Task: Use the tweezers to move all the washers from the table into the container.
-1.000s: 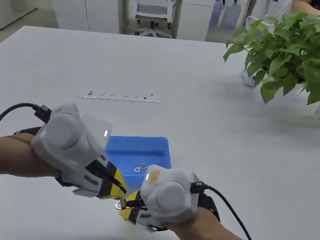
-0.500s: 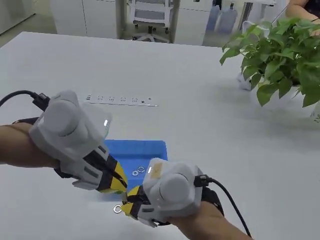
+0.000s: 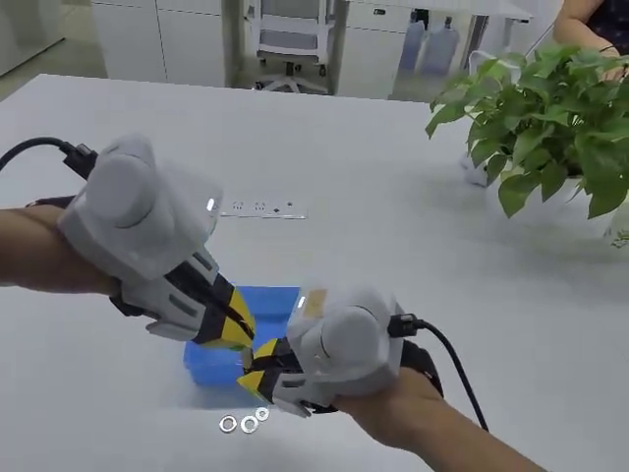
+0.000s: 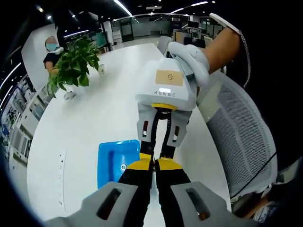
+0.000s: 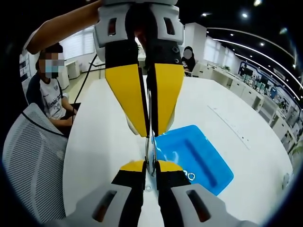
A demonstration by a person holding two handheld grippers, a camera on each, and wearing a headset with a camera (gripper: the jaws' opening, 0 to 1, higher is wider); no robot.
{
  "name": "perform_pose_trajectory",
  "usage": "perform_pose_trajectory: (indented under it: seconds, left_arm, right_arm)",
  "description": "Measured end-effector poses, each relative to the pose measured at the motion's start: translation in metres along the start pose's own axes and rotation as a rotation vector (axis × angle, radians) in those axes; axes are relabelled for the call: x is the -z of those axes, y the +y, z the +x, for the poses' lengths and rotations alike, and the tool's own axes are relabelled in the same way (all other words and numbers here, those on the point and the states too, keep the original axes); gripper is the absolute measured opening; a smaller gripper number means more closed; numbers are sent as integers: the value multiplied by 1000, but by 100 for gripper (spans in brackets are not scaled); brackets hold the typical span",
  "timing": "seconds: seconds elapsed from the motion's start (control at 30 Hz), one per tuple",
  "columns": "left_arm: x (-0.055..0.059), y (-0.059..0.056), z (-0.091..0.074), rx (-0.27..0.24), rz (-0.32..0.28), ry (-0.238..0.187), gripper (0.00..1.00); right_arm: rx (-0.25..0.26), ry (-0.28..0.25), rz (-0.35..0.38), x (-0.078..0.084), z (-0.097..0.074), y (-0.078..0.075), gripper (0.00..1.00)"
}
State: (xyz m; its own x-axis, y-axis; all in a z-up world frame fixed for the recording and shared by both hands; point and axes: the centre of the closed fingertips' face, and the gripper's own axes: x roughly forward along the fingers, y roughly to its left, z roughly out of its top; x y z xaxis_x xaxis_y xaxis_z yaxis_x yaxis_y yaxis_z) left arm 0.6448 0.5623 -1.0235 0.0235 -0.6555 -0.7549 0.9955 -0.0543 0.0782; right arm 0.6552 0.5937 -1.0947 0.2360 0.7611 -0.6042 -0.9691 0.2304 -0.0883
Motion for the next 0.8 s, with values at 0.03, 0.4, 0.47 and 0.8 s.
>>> perform_pose_trajectory:
  seconds: [0.03,0.4,0.47,0.8]
  left_arm:
    - [0,1,-1,-1,1,0,6]
    - [-2,19,-9,-18,16,0,6]
    - [-1,22,-9,-20,17,2,6]
    - [7,35,-4,-40,34,15,6]
  right_arm:
    - [2,-1,1,-1,0,-2,10]
    - [25,-32,16,-11,1,-19,10]
    - [30,-37,22,-12,3,-22,10]
    - [40,-48,21,-10,14,-37,10]
